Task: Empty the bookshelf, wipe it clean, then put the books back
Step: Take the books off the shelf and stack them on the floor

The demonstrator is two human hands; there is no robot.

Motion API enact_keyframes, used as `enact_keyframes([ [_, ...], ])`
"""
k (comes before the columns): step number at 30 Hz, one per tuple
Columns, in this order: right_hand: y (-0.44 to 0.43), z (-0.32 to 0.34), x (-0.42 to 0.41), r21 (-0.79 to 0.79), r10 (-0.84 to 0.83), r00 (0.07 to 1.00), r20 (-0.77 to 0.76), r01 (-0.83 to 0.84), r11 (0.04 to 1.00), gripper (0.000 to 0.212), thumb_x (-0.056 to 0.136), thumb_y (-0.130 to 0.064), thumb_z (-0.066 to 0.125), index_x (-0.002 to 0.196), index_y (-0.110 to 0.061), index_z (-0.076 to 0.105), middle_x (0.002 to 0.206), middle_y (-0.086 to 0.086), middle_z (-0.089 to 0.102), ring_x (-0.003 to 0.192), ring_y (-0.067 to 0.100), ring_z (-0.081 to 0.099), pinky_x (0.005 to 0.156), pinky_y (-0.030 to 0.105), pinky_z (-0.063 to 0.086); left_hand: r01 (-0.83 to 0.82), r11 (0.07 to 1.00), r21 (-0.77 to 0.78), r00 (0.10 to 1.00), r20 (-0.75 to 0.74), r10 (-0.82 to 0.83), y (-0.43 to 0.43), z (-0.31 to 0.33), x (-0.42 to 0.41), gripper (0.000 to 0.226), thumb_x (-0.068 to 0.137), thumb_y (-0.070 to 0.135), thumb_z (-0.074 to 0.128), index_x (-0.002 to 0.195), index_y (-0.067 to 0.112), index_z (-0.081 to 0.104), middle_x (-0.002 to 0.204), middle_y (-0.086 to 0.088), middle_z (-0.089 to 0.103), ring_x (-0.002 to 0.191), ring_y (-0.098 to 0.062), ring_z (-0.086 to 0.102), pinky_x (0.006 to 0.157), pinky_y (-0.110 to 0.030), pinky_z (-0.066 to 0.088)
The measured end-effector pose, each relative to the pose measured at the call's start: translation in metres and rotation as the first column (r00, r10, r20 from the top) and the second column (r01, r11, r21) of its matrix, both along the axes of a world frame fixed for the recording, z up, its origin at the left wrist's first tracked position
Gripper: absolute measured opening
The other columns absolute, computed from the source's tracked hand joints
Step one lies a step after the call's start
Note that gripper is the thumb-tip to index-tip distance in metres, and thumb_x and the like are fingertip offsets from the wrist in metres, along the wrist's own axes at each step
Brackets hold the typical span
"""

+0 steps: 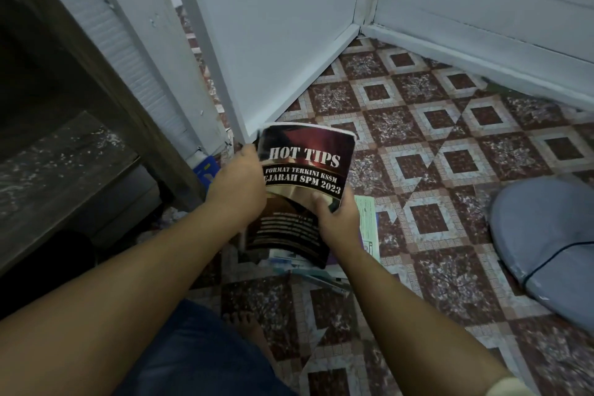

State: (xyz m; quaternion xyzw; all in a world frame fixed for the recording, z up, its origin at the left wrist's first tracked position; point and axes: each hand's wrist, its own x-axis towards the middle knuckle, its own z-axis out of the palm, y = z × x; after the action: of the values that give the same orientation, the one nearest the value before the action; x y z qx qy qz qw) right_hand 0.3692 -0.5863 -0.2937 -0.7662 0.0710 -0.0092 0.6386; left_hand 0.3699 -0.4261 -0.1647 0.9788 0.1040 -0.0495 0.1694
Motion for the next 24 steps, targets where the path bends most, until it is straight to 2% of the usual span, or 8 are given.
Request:
enact_keyframes([
  [4,0.002,0.021,0.003,-0.297,0.077,0.976,0.205,-0.013,0.955,0.013,0.093,-0.013,0.058,0.095,-0.021,0.049,0.08,0.005,0.061,0.068,0.025,0.058,0.055,0.035,0.044,0.044,0.991,0.128,0.999,0.018,-0.047,0.008,0.004,-0.004,0.065,0.081,0.002,0.066,0.136,0.012,0.033,0.121,-0.011,0.048,0.11,-0.028,0.048,0.085,-0.042,0.049],
  [8,-0.006,0.034,0.022,-0.537,0.164,0.892,0.421,0.099,0.838,0.034,0.082,0.007,0.059,0.114,-0.005,0.058,0.107,0.015,0.068,0.069,0.031,0.063,0.055,0.031,0.049,0.086,0.961,0.262,0.989,0.098,-0.115,0.007,0.001,-0.01,0.066,0.082,0.007,0.068,0.137,0.014,0.033,0.121,-0.008,0.051,0.111,-0.026,0.049,0.086,-0.038,0.048],
  [11,-0.013,0.021,0.037,-0.761,0.399,0.771,0.496,0.165,0.627,0.053,0.08,0.008,0.064,0.129,-0.009,0.052,0.123,0.018,0.064,0.099,0.037,0.067,0.071,0.046,0.059,0.107,0.96,0.258,0.983,0.118,-0.141,0.008,-0.004,-0.018,0.064,0.084,0.011,0.068,0.139,0.014,0.034,0.127,-0.007,0.05,0.117,-0.026,0.047,0.089,-0.036,0.045],
  [13,-0.018,0.003,0.036,-0.844,0.525,0.754,0.394,0.071,0.532,0.062,0.081,0.0,0.065,0.139,-0.015,0.045,0.13,0.018,0.059,0.116,0.039,0.059,0.085,0.054,0.056,0.138,0.954,0.267,0.98,0.104,-0.17,0.011,-0.01,-0.024,0.062,0.087,0.013,0.066,0.14,0.014,0.034,0.128,-0.006,0.049,0.117,-0.024,0.047,0.09,-0.034,0.045],
  [17,-0.027,-0.034,0.012,-0.94,0.66,0.749,0.054,-0.184,0.286,0.081,0.067,-0.002,0.081,0.14,-0.019,0.049,0.136,0.014,0.056,0.124,0.041,0.053,0.097,0.057,0.048,0.207,0.926,0.316,0.972,0.038,-0.23,0.015,-0.023,-0.032,0.061,0.087,0.019,0.065,0.138,0.012,0.033,0.125,-0.006,0.05,0.11,-0.024,0.048,0.09,-0.034,0.043],
  [20,-0.031,-0.052,-0.011,-0.888,0.693,0.654,-0.303,-0.458,0.043,0.076,0.091,-0.012,0.059,0.154,-0.029,0.02,0.16,0.007,0.02,0.147,0.034,0.018,0.117,0.052,0.016,0.25,0.918,0.309,0.966,-0.021,-0.256,0.014,-0.032,-0.037,0.06,0.089,0.019,0.06,0.141,0.012,0.031,0.127,-0.008,0.048,0.113,-0.025,0.046,0.092,-0.034,0.041],
  [22,-0.034,-0.065,-0.023,-0.82,0.622,0.636,-0.456,-0.572,-0.017,0.071,0.098,-0.024,0.049,0.155,-0.035,0.006,0.163,0.004,-0.001,0.15,0.03,-0.003,0.117,0.056,0.003,0.258,0.923,0.285,0.966,-0.053,-0.253,0.012,-0.037,-0.04,0.057,0.091,0.02,0.056,0.141,0.012,0.03,0.13,-0.008,0.047,0.117,-0.025,0.045,0.095,-0.035,0.04],
  [24,-0.035,-0.074,-0.03,-0.768,0.563,0.629,-0.536,-0.641,-0.014,0.07,0.099,-0.043,0.047,0.154,-0.039,0.003,0.162,0.005,-0.012,0.149,0.031,-0.011,0.115,0.062,0.002,0.28,0.915,0.289,0.96,-0.081,-0.269,0.011,-0.041,-0.041,0.057,0.091,0.02,0.056,0.141,0.013,0.03,0.133,-0.007,0.046,0.12,-0.025,0.044,0.097,-0.035,0.039],
])
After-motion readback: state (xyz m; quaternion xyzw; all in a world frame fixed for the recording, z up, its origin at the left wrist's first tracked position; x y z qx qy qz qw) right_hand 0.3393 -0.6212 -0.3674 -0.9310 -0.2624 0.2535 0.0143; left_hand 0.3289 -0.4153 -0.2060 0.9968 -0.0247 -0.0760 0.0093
